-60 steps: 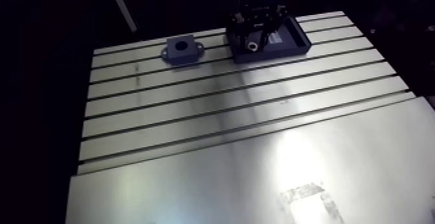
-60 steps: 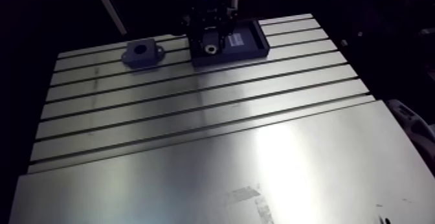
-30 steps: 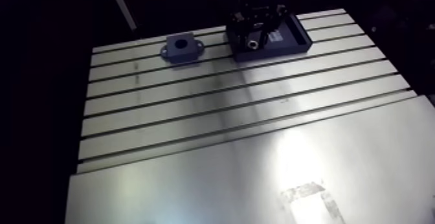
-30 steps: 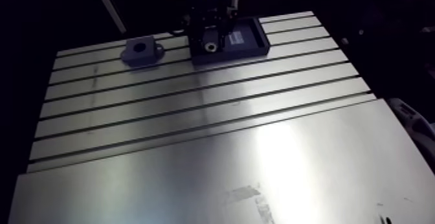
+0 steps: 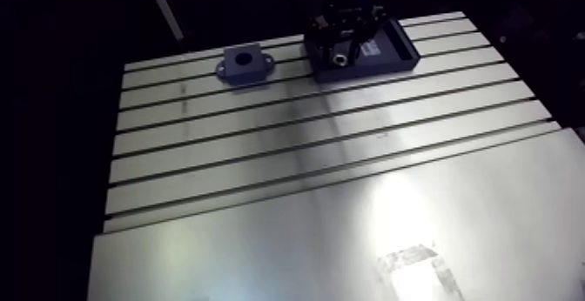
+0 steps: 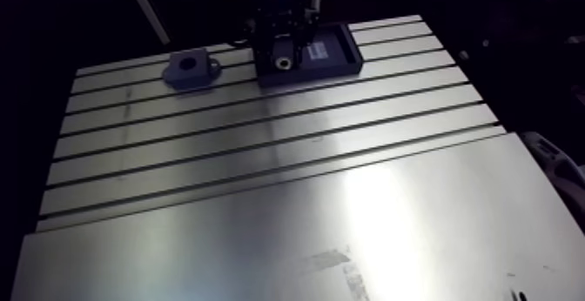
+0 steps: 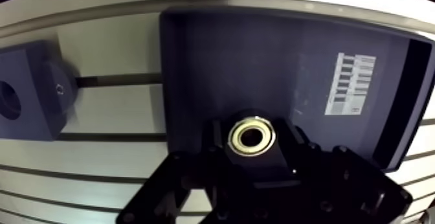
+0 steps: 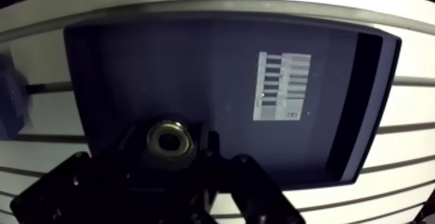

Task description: Pick up the bearing and press it into the housing until flush.

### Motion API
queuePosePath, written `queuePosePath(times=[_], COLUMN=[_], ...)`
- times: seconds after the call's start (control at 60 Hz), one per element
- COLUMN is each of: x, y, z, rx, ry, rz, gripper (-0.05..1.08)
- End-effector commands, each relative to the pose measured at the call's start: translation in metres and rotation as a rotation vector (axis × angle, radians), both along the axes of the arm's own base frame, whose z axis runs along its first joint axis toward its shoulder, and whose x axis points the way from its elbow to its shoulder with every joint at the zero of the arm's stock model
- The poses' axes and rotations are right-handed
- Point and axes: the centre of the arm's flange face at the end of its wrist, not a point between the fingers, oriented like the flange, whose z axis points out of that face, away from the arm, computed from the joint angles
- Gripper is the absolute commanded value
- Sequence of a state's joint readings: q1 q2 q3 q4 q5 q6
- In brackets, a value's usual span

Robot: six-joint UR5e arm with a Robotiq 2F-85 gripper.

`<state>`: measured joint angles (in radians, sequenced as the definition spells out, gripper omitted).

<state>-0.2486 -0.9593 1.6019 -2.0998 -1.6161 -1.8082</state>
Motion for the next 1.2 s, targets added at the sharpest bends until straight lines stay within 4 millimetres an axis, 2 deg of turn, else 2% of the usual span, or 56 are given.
queuePosePath(times=[0.017,1.2], x=[-0.0009,-0.0014], y=[0.0002,0.0003], z=[0.0011,0.0017], rx=[0.000,0.001], ry=[0.002,0.004], rz=[0.001,0.001], gripper=[0.47,0.58])
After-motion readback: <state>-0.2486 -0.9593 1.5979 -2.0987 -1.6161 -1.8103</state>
